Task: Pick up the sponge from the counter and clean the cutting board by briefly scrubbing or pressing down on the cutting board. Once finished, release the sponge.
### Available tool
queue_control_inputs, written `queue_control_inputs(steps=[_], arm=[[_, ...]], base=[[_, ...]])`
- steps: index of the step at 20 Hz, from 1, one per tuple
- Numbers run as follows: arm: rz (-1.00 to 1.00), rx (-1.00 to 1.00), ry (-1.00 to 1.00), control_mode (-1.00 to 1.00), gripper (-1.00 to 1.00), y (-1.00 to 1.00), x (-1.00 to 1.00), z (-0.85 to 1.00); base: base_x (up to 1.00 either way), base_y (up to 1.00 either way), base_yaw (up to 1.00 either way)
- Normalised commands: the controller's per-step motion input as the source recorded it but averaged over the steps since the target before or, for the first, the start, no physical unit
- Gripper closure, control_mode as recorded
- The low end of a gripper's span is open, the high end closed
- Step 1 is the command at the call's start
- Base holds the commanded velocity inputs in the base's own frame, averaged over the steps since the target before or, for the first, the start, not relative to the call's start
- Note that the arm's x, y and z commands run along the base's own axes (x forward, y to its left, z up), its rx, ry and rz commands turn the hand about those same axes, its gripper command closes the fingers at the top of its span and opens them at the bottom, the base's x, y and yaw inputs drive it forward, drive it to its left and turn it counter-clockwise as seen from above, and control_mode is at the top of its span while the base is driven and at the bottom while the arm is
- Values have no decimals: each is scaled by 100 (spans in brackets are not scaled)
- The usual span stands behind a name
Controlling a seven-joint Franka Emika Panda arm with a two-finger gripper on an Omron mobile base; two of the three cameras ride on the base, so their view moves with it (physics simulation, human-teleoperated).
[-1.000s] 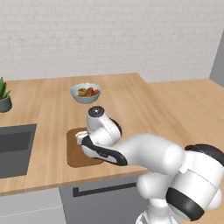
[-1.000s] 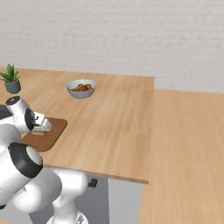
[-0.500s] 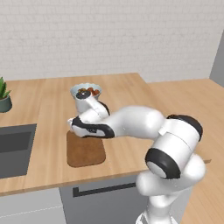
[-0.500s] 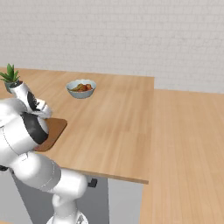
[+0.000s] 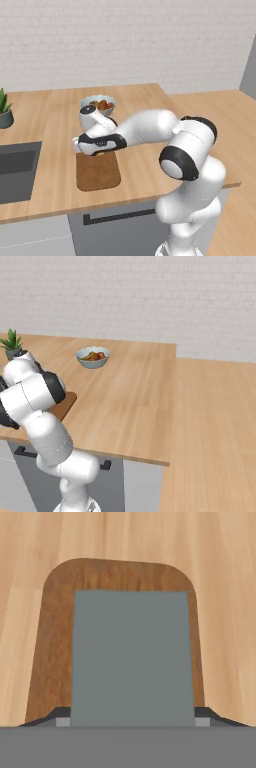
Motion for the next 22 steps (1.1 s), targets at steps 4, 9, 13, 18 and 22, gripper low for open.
queue_control_inputs(steps=[4, 9, 13, 18, 22], arm=[[0, -1, 8, -100, 100, 28, 27, -47], [0, -11, 0, -100, 100, 43, 17, -23], [-2, -10, 0, -100, 100, 25, 32, -12], [-2, -4, 4, -100, 100, 24, 47, -16], [-2, 0, 7, -100, 100, 10, 15, -31]], base=[[0, 0, 0], [0, 0, 0], [0, 0, 0], [0, 0, 0], [0, 0, 0]])
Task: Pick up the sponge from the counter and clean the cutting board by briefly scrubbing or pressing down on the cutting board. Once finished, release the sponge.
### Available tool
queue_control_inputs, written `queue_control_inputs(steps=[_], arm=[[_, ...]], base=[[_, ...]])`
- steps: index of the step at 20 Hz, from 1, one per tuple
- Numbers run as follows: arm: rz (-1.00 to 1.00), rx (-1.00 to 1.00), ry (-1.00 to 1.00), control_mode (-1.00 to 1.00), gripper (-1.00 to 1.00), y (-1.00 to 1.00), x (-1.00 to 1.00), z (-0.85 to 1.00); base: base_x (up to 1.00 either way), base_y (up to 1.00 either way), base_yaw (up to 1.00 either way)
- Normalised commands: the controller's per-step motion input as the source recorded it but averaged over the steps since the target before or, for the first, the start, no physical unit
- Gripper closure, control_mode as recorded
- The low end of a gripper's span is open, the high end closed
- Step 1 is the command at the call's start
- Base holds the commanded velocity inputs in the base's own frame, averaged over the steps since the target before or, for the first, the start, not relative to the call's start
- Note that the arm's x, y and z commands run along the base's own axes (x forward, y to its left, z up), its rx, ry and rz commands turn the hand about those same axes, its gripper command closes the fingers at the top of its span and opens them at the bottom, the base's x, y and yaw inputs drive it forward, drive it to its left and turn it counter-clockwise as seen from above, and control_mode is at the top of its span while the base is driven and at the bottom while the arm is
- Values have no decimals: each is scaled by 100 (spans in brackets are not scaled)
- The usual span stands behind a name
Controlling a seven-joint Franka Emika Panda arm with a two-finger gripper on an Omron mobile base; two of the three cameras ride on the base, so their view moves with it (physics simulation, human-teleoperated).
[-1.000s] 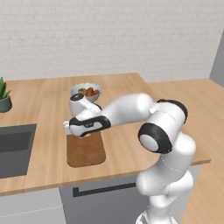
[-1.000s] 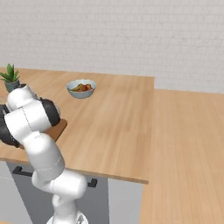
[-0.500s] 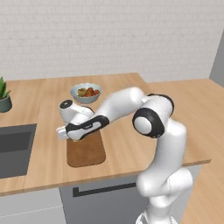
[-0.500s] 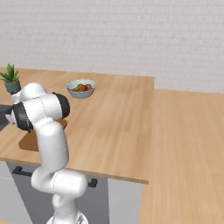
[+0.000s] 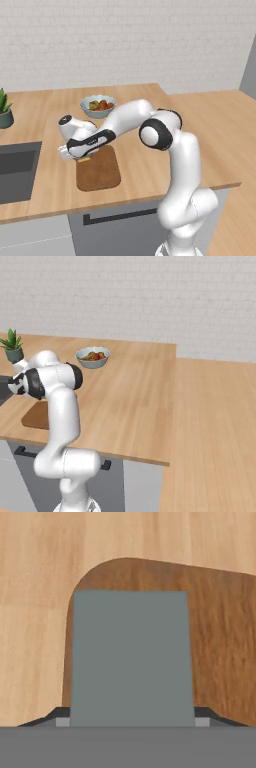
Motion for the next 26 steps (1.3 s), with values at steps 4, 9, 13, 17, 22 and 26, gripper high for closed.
queue_control_inputs(steps=[4, 9, 13, 17, 22, 26], arm=[[0, 0, 2, -100, 100, 0, 1, -46], [0, 0, 0, -100, 100, -7, 0, -47], [0, 1, 0, -100, 100, -46, 0, -48], [0, 0, 0, -100, 100, -66, 0, -38], [0, 0, 0, -100, 100, -70, 0, -46], [0, 0, 0, -100, 100, -68, -2, -49]], base=[[0, 0, 0], [0, 0, 0], [0, 0, 0], [0, 0, 0], [0, 0, 0], [0, 0, 0]])
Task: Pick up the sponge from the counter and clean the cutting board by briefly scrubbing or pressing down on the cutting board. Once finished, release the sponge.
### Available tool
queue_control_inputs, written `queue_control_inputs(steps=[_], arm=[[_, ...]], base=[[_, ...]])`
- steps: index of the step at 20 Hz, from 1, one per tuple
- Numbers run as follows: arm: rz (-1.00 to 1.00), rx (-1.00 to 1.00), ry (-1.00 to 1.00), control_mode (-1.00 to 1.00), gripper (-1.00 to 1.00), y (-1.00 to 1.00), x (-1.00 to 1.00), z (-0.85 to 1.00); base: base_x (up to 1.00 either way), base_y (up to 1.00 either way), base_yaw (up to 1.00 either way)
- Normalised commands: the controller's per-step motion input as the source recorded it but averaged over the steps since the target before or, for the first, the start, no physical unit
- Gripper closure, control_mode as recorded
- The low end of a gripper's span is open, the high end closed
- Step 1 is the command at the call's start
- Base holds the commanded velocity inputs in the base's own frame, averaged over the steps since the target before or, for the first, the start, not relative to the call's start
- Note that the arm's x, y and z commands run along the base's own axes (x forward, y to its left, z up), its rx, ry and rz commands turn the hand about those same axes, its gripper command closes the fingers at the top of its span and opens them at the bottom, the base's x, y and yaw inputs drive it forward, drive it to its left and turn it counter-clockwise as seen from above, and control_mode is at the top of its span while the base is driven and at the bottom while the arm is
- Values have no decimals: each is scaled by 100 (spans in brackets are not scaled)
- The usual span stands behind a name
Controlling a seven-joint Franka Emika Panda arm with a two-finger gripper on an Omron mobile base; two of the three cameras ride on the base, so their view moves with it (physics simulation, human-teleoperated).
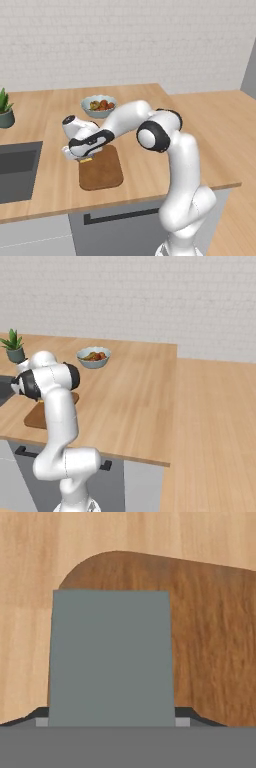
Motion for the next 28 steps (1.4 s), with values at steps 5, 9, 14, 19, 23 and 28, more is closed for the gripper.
queue_control_inputs(steps=[5, 9, 14, 19, 23, 28], arm=[[0, 1, -1, -100, 100, -67, -16, -26], [0, 6, -3, -100, 100, -67, -23, -10], [0, 12, -2, -100, 100, -71, -27, -10], [0, 15, 0, -100, 100, -73, -17, -22], [0, 14, 0, -100, 100, -67, -8, -22], [0, 10, 0, -100, 100, -44, 0, -17]], base=[[0, 0, 0], [0, 0, 0], [0, 0, 0], [0, 0, 0], [0, 0, 0], [0, 0, 0]])
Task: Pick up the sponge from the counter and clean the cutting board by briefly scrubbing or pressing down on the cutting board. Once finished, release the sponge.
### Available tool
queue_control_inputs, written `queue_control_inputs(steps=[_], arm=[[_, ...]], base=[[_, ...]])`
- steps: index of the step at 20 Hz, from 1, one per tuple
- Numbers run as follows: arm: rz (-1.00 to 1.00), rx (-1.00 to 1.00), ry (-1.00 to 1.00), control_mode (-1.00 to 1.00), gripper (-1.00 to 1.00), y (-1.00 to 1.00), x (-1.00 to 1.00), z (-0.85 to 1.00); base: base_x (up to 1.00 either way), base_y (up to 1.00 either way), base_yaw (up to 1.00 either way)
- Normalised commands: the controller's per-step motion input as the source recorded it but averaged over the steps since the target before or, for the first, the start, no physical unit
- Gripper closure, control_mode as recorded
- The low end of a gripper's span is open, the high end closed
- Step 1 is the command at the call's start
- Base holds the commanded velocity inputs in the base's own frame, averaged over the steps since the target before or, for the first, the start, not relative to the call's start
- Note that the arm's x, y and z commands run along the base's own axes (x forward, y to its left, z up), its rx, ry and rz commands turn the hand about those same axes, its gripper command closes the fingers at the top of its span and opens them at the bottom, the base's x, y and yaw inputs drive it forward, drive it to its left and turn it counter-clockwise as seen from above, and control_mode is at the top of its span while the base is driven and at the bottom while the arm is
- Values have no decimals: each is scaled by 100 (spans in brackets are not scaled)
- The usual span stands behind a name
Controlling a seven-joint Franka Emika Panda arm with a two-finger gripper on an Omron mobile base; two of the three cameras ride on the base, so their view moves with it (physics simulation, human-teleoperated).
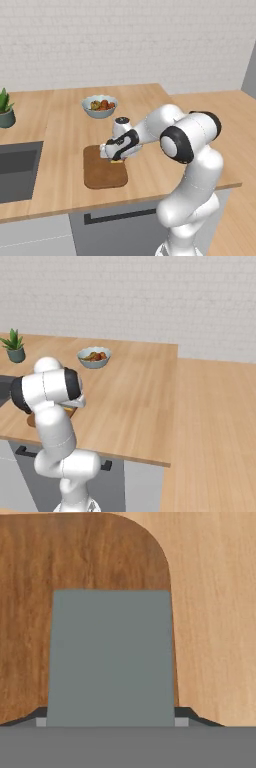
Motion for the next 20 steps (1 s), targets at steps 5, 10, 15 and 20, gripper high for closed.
queue_control_inputs(steps=[5, 10, 15, 20], arm=[[3, 0, -4, -100, 100, -2, -9, -6], [5, 0, -4, -100, 100, 3, -40, -1], [2, 0, -1, -100, 100, 3, -56, -2], [3, 0, -2, -100, 100, 2, -10, 0]], base=[[0, 0, 0], [0, 0, 0], [0, 0, 0], [0, 0, 0]])
